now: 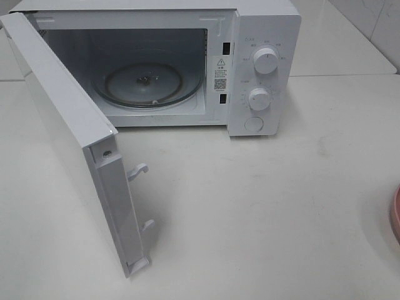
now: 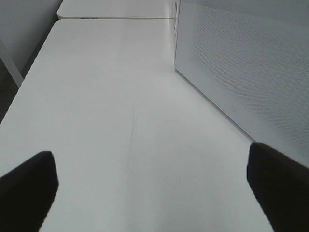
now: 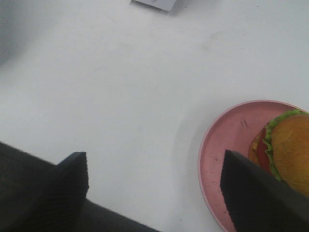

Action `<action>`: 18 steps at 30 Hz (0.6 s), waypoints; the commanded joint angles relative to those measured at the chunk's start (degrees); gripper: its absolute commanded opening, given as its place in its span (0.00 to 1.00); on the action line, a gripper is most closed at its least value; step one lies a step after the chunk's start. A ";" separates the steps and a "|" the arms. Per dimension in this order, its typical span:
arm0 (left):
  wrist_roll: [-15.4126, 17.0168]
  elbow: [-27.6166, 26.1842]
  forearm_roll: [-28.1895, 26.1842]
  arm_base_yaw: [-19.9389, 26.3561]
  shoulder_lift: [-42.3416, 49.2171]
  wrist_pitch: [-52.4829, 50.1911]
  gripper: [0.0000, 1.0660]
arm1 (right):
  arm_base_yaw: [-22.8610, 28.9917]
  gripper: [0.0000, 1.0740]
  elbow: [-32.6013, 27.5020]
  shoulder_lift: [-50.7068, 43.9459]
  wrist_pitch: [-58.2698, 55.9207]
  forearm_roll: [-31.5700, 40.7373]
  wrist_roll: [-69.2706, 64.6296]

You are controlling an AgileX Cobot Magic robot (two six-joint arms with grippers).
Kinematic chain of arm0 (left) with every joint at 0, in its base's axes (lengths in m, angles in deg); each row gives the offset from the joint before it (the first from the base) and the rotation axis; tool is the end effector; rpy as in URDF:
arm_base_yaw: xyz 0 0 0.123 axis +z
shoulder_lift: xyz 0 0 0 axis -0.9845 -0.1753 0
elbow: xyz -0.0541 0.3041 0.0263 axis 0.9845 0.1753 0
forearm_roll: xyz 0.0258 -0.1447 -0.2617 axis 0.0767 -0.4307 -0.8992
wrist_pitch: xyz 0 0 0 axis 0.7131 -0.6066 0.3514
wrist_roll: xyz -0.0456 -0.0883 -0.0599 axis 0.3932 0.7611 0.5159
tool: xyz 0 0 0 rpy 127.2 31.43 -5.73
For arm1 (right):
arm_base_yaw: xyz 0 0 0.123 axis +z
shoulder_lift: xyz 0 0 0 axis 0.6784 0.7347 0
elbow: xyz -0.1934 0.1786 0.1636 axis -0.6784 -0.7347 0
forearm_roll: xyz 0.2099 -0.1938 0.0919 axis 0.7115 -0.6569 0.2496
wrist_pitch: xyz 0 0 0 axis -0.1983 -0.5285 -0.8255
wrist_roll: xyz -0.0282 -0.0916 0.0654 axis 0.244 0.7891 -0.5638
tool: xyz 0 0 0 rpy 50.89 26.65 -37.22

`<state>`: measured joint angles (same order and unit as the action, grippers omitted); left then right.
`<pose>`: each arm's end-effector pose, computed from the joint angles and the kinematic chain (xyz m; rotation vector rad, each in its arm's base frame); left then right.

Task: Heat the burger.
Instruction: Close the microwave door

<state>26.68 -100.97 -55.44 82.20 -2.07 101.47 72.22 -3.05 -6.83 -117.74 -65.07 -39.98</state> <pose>0.0322 -0.0022 0.2949 -0.0101 2.0280 0.0012 0.0826 0.0340 0.2929 -0.4184 2.2069 0.2224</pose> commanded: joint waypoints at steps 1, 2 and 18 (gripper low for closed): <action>0.46 0.06 0.00 -0.29 0.46 0.17 0.94 | -4.70 0.71 -1.26 -4.53 1.60 -0.06 1.09; 0.46 0.06 0.00 -0.29 0.46 0.17 0.94 | -4.70 0.71 -1.26 -4.53 1.60 -0.06 1.09; 0.46 0.06 0.00 -0.29 0.46 0.17 0.94 | -21.72 0.71 -2.69 -19.65 -0.34 0.17 5.96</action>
<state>26.68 -100.97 -55.44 82.20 -2.07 101.47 51.48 -5.68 -24.87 -117.97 -64.61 -34.82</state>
